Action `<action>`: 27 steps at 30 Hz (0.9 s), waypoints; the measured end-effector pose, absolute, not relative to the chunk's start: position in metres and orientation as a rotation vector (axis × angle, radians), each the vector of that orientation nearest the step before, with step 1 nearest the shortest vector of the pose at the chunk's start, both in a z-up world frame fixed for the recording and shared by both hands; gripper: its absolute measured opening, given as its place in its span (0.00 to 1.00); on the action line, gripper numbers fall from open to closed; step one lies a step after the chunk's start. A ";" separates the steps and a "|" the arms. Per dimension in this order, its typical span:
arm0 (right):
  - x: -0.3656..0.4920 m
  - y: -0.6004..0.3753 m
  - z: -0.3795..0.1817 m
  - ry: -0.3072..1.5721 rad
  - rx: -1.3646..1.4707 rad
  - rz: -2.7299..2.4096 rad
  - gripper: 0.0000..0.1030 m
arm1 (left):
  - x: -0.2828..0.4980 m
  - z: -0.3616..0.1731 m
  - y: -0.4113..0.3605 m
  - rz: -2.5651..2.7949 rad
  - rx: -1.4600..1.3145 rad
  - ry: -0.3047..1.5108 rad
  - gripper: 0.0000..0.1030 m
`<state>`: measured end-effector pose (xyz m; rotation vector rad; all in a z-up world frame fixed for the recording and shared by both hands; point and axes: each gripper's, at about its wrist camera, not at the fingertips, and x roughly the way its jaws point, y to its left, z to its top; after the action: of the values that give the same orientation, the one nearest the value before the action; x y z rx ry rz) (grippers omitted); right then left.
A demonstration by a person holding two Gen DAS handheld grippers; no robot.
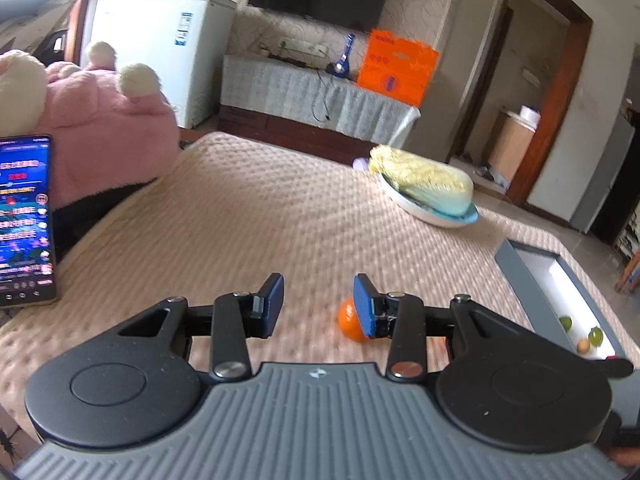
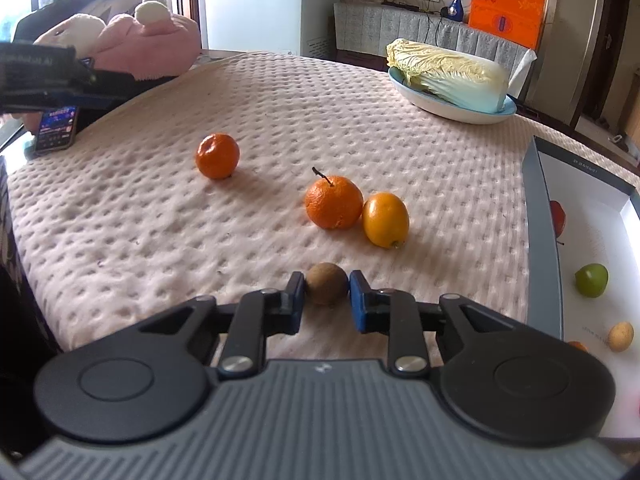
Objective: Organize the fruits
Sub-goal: 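Move both open tools back toward the remaining fruits on the quilt, then grasp the tangerine with the left tool while the right tool grasps another brown kiwi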
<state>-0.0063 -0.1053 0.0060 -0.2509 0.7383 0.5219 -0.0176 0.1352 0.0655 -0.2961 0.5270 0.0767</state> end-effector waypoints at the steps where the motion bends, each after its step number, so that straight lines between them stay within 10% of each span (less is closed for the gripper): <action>1: -0.007 -0.106 0.007 0.740 -0.244 0.522 0.27 | -0.015 0.064 0.131 0.069 -0.285 0.537 0.43; 27: -0.016 -0.148 0.038 0.688 -0.103 0.562 0.27 | 0.065 0.011 0.070 0.100 -0.193 0.650 0.54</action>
<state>-0.0163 -0.1483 0.0378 -0.1031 0.6877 0.5623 0.0646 0.0697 0.0111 -0.1929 0.6501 0.1001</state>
